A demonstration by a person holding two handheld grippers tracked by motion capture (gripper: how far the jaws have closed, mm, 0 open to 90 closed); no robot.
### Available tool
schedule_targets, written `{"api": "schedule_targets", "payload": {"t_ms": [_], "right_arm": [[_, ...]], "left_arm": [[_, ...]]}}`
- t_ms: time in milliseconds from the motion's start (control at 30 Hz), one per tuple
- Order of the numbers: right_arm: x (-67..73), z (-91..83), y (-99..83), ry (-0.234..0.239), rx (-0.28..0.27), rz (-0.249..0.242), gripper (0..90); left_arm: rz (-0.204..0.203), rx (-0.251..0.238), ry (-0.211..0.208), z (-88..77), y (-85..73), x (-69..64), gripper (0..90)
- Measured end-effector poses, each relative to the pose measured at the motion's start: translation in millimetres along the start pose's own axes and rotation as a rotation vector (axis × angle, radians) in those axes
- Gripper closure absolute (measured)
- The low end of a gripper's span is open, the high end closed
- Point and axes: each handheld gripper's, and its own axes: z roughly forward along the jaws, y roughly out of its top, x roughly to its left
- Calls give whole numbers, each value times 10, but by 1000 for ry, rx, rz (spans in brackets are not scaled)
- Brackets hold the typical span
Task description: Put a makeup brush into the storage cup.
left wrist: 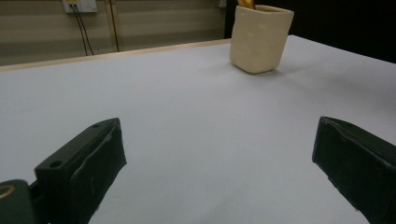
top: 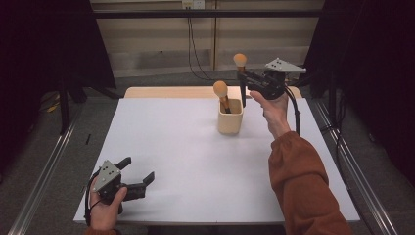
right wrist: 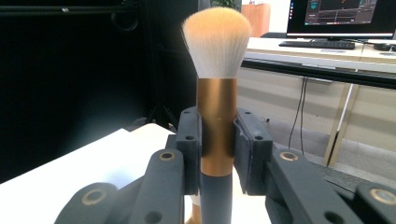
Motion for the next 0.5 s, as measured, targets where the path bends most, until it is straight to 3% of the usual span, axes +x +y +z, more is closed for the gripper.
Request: {"api": "schedule_targets", "payload": {"t_ms": [333, 500], "right_arm": [[-46, 135, -114, -16, 29, 7, 744], [-66, 187, -164, -18, 14, 32, 744]], "left_arm": [[-1, 0, -3, -1, -4, -1, 24], [3, 0, -2, 0, -3, -3, 24]]}}
